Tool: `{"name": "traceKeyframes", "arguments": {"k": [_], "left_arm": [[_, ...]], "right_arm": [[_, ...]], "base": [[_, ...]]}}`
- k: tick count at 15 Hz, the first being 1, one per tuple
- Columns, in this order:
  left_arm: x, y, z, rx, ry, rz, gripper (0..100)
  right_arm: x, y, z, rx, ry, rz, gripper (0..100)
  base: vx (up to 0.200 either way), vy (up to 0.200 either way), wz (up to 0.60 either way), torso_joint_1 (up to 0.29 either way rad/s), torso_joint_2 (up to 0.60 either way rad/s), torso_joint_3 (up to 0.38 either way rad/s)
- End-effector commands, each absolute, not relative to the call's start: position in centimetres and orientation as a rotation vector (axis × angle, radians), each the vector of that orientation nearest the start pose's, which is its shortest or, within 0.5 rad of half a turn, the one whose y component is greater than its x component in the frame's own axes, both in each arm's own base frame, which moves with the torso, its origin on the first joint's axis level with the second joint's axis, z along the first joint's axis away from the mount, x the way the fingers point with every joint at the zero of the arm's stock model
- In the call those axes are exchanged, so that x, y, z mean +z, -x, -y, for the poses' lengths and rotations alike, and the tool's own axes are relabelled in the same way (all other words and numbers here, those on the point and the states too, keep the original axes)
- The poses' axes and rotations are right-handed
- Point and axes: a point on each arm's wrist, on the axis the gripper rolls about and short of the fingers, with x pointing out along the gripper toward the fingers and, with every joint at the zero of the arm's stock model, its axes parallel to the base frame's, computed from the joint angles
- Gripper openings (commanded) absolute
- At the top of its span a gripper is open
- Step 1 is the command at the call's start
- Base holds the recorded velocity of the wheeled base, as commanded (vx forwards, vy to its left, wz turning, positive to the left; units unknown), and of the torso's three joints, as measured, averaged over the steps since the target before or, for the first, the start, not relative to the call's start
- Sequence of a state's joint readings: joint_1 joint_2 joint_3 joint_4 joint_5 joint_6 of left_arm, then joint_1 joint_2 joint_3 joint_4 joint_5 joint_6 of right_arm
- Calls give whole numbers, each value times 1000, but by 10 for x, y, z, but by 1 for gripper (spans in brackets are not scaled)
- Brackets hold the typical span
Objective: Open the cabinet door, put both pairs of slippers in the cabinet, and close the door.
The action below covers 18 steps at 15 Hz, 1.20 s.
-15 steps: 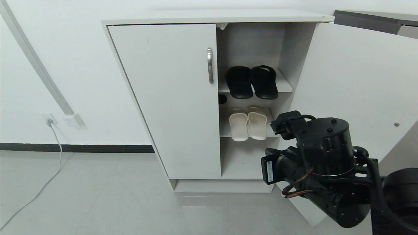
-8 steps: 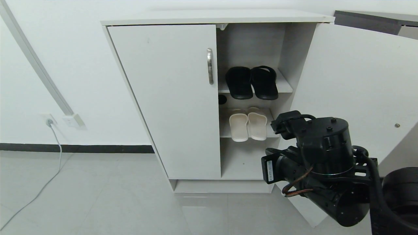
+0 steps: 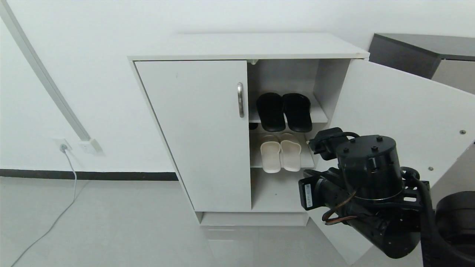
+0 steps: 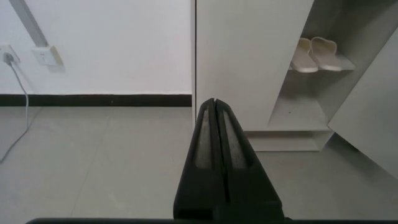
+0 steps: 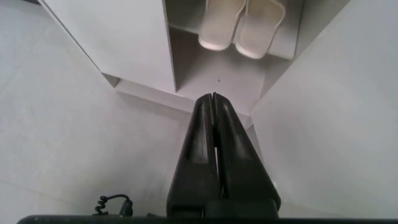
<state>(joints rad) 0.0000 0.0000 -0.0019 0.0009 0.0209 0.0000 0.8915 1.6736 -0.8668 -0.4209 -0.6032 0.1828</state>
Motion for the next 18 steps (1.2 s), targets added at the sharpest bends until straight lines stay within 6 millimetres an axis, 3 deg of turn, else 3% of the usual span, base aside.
{"name": "traceKeyframes", "arguments": {"k": [1, 18], "left_arm": [[76, 23, 0, 21, 0, 0, 0], [76, 23, 0, 21, 0, 0, 0]], "right_arm": [[187, -197, -224, 258, 85, -310, 0], [189, -194, -222, 259, 80, -304, 0]], "base": [[0, 0, 0, 105, -466, -349], [0, 0, 0, 174, -492, -320]]}}
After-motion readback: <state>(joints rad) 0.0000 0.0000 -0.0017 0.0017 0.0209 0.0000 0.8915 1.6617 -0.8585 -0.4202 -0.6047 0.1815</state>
